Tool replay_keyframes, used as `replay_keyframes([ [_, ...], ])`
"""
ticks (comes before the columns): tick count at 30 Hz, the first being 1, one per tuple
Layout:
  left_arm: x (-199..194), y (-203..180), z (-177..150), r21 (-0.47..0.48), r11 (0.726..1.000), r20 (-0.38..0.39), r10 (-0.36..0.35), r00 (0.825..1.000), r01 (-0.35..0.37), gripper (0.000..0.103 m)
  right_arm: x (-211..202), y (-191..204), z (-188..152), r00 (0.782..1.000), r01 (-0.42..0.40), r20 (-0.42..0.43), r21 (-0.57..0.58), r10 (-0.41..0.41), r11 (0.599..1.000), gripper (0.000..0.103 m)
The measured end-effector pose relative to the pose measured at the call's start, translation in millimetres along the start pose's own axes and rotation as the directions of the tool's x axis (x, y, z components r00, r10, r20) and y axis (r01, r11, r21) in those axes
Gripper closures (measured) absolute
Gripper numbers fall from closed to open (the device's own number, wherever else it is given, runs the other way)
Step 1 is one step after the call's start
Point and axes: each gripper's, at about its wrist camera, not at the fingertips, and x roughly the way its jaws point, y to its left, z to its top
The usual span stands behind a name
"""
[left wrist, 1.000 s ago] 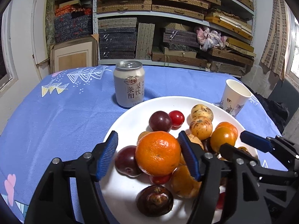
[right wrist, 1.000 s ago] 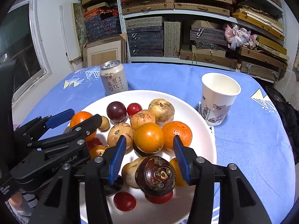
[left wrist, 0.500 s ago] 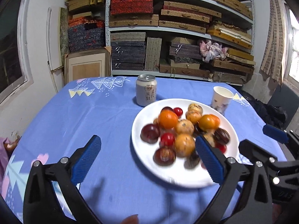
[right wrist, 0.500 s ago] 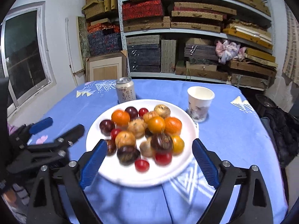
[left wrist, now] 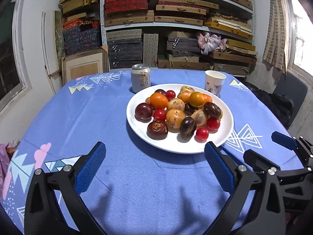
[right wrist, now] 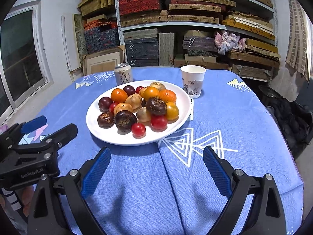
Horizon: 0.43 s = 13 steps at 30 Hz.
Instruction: Organize fruits
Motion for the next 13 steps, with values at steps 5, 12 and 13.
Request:
replay_keyframes([
  [5,0.4,-3.2,-1.7,0.024,1.0,0.01,0.01,1.0,-0.01,0.004,0.9,-0.1,-0.7,1.0,-0.002,-0.004,0.004,0.002,1.0,0.007],
  [12,4.2,4.2,-0.5,-0.025,1.0,-0.012,-0.001,1.0,0.0,0.004,1.5,0.1,0.5,1.0,-0.005,0.001,0.001,0.005,1.0,0.007],
  [13,4.7,5.4,0.1,-0.031,1.0,-0.012,0.002,1.0,-0.002,0.004,1.3,0.5,0.6,1.0,-0.005,0.001,0.0,0.005,1.0,0.007],
])
